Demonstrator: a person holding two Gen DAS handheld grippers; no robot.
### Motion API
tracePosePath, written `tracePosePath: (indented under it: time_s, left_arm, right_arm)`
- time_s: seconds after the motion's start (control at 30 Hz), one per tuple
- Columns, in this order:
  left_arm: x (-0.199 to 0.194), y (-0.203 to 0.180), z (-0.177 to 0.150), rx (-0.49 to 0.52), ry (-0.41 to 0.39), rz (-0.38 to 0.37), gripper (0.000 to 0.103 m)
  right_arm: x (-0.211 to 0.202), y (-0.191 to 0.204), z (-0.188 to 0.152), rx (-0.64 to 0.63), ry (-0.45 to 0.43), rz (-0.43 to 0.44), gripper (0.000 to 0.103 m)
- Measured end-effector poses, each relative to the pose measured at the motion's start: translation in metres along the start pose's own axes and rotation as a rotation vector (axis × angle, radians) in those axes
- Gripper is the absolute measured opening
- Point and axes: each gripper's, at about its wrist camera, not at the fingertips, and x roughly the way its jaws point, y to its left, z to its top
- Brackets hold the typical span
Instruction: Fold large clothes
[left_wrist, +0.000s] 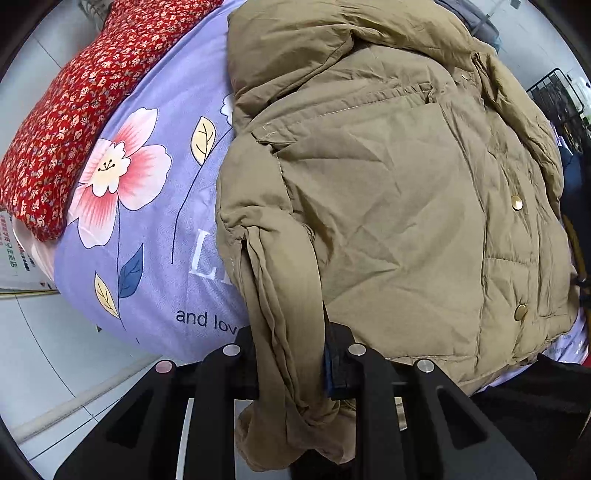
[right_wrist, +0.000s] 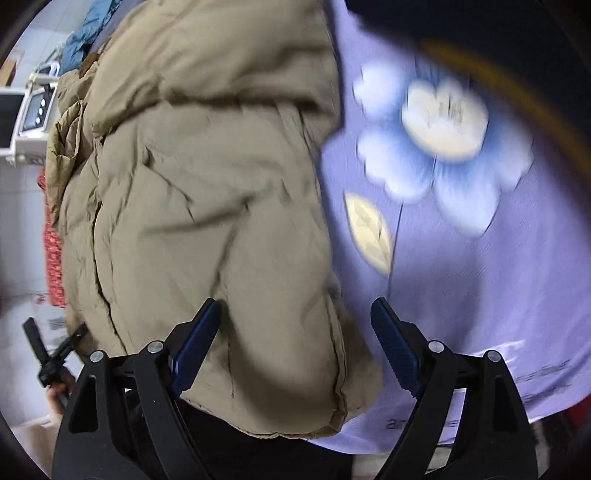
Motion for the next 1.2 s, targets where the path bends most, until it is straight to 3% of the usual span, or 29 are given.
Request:
tracePosePath:
  time_s: [0.13, 0.17, 0.2, 0.23, 0.27, 0.37, 0.47, 0.63, 0.7, 0.9, 0.97, 1.03, 1.2]
  left_arm:
    - [0.002, 0.000, 0.001, 0.009, 0.008, -0.004, 0.021]
    - [0.003, 0.002, -0.001, 0.016, 0.010, -0.002, 0.021]
    - [0.003, 0.004, -0.004, 0.020, 0.010, 0.000, 0.021]
    - [0.003, 0.003, -0.004, 0.023, 0.012, 0.000, 0.021]
    - [0.007, 0.004, -0.011, 0.028, 0.015, 0.000, 0.021]
    - [0.018, 0.001, -0.022, 0.043, 0.030, 0.001, 0.022]
    - [0.022, -0.004, -0.027, 0.056, 0.050, -0.004, 0.022]
    - [0.042, -0.019, -0.037, 0.121, 0.083, 0.048, 0.024]
    - [0.049, -0.022, -0.035, 0.117, 0.091, 0.063, 0.031]
    - [0.047, -0.019, -0.028, 0.087, 0.094, 0.083, 0.050]
    - [0.032, -0.016, -0.023, 0.101, 0.062, 0.101, 0.061]
    - [0.016, -0.013, -0.017, 0.103, 0.008, 0.109, 0.076]
    - [-0.024, 0.007, 0.005, 0.022, -0.103, 0.139, 0.079]
  right_arm:
    - [0.029, -0.027, -0.017, 0.139, 0.090, 0.179, 0.082]
    - [0.030, -0.024, -0.023, 0.121, 0.094, 0.213, 0.069]
    - [0.029, -0.020, -0.025, 0.091, 0.091, 0.219, 0.060]
    - [0.027, -0.015, -0.029, 0.044, 0.089, 0.217, 0.039]
    - [0.025, -0.012, -0.032, 0.019, 0.089, 0.223, 0.029]
    - [0.012, -0.006, -0.040, -0.031, 0.067, 0.225, 0.020]
    - [-0.005, 0.002, -0.047, -0.087, 0.060, 0.173, 0.018]
    - [0.000, -0.003, -0.044, -0.069, 0.127, 0.117, 0.018]
    - [0.013, 0.002, -0.037, -0.065, 0.144, 0.081, 0.019]
    - [0.017, 0.026, -0.017, -0.127, 0.162, -0.079, 0.038]
    - [0.006, 0.030, -0.010, -0.115, 0.171, -0.131, 0.059]
    - [-0.007, 0.033, -0.004, -0.113, 0.152, -0.190, 0.069]
    - [-0.044, 0.043, 0.024, -0.126, 0.055, -0.285, 0.069]
